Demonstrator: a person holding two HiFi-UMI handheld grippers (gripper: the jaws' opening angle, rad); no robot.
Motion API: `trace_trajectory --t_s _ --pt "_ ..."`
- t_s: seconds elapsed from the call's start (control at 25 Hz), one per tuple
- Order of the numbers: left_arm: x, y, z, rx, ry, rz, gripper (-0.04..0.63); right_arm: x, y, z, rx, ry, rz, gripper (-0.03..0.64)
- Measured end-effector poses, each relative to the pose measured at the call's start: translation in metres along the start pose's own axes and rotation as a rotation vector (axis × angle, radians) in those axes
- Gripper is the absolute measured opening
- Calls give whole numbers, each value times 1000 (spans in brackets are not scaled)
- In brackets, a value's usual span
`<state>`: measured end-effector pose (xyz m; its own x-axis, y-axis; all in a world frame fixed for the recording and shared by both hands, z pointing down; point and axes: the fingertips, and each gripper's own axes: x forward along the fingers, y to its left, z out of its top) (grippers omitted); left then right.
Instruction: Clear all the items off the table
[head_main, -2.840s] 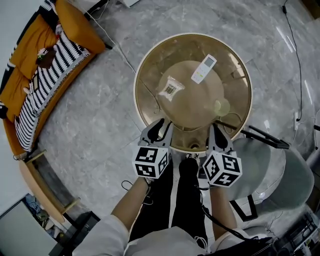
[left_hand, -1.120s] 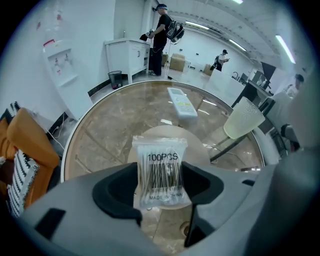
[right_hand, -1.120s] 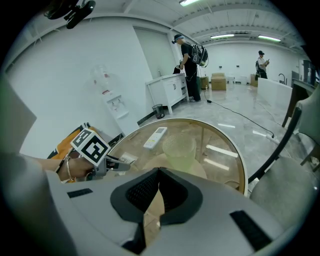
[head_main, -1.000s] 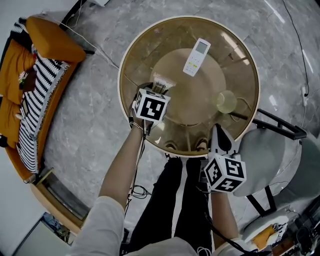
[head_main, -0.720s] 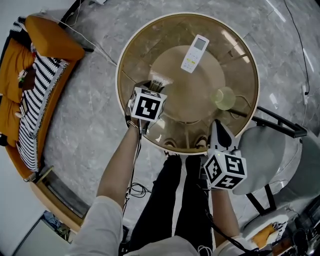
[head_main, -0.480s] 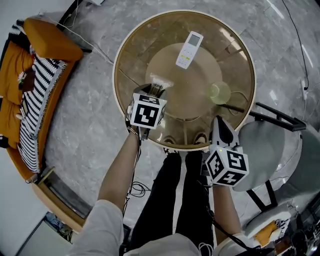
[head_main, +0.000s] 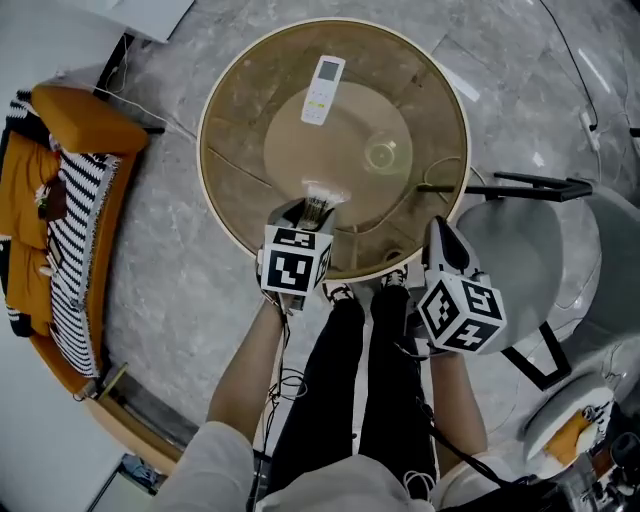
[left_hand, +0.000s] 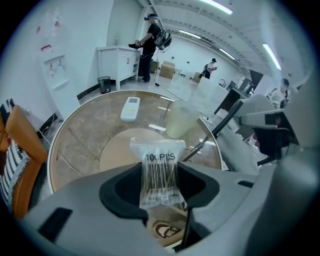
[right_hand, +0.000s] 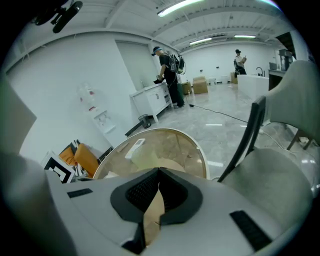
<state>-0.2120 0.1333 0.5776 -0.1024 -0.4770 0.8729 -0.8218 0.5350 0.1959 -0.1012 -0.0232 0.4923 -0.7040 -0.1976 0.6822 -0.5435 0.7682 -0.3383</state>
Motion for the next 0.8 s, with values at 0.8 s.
trace_trajectory --t_s 0.8 --pt "43 -253 33 465 92 -258 199 -133 -198 -14 296 -142 -309 25"
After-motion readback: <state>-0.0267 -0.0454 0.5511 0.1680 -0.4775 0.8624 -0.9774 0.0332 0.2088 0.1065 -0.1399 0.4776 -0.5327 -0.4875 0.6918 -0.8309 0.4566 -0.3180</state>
